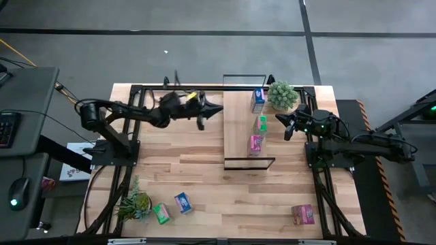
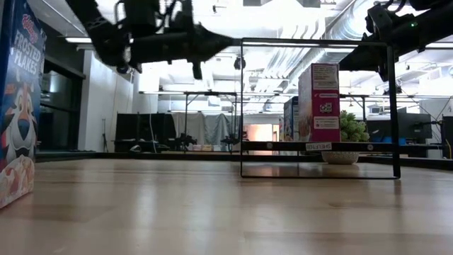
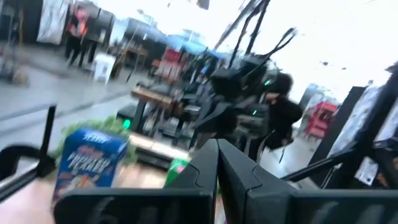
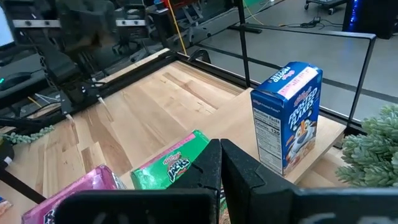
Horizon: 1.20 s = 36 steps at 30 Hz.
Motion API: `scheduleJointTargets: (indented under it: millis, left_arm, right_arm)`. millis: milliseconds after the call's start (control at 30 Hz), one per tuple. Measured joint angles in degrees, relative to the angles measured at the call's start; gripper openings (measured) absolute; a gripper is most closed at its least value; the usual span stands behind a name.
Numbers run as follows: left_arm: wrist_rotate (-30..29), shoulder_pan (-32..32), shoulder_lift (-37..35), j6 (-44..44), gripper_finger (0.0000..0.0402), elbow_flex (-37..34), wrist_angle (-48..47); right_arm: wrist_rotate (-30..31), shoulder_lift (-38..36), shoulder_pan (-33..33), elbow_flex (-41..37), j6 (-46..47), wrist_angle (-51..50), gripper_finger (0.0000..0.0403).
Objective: Stack cereal on shelf
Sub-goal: Put the violet cereal box on the shelf aligned with the other violet cereal box
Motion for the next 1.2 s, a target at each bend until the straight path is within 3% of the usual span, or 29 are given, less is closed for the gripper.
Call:
scheduleJointTargets:
  millis: [133,633,967,1200]
  left_arm:
    - [-0.2,-0.59,-0.67,0.91,0.0,-2.95,5.65]
    - [-3.24,-0.05,-0.65,5.41,0.0,-2.99,4.79]
    - [-3.35,1.0,-0.65,5.53,0.0,-2.0,5.09]
    - [-3.84,1.75,-0.65,7.8,0.0,-1.87,5.03]
  right_arm:
    - [0.24,0.0,0.0,0.0,0.54,0.83,0.0]
    - [1.57,0.0,0.01,0.0,0.46,1.54,0.0]
    - [-5.05,-0.02,0.0,0.0,0.82,16.95,0.0]
    - [-5.55,-0.02,0.02,0.0,2.49,17.5,0.0028]
